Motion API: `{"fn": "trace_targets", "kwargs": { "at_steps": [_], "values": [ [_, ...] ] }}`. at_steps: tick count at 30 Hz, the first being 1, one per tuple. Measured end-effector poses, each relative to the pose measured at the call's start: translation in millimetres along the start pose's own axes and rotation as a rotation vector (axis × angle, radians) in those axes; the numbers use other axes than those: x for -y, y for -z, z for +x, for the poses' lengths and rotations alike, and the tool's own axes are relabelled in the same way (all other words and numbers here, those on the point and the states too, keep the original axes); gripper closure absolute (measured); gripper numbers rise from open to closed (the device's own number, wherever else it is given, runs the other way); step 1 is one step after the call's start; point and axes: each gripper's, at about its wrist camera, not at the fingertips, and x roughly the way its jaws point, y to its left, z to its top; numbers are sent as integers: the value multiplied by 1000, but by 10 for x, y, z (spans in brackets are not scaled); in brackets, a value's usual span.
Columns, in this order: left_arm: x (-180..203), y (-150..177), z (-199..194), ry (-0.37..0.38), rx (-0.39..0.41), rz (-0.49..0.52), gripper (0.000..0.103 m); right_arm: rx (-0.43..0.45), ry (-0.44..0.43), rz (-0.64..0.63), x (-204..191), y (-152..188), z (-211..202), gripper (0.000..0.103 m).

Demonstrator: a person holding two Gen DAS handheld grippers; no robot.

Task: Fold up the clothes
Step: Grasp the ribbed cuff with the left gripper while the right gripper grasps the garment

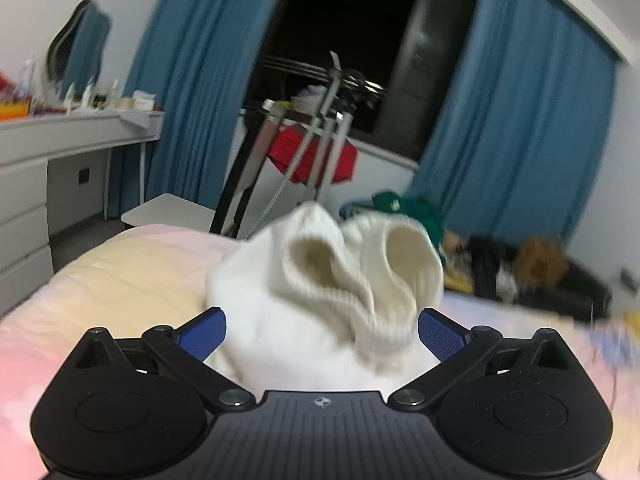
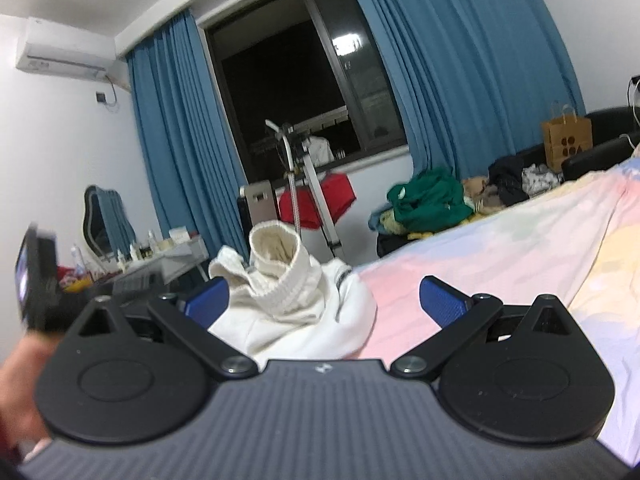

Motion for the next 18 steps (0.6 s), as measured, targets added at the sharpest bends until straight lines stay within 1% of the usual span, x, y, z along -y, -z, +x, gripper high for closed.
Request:
{"fn": "trace_targets", "kwargs": {
  "at_steps": [4,7,11,14,16,17,18],
  "values": [
    [-40,-237,473,-11,6,-115,0,-51,18,16,53,33,100,0],
    [-12,-283,852,-57,4,-133,0,-92,46,28,97,77,196,0],
    [-20,-280,1297,-58,-20,-190,4,-148,43,55,174,163,365,0],
    [-4,-263,1519,-92,-8,-185,7,-165,42,62,218,237,452,0],
    [-10,-263,1660,-115,-5,-184,13,-175,43,65,247,287,507,0],
    [-18,-261,1723,-127,-3,-183,24,-180,43,67,262,313,534,0],
    [-29,-251,1755,-147,10,-178,31,-185,40,70,274,336,563,0]
  ]
}}
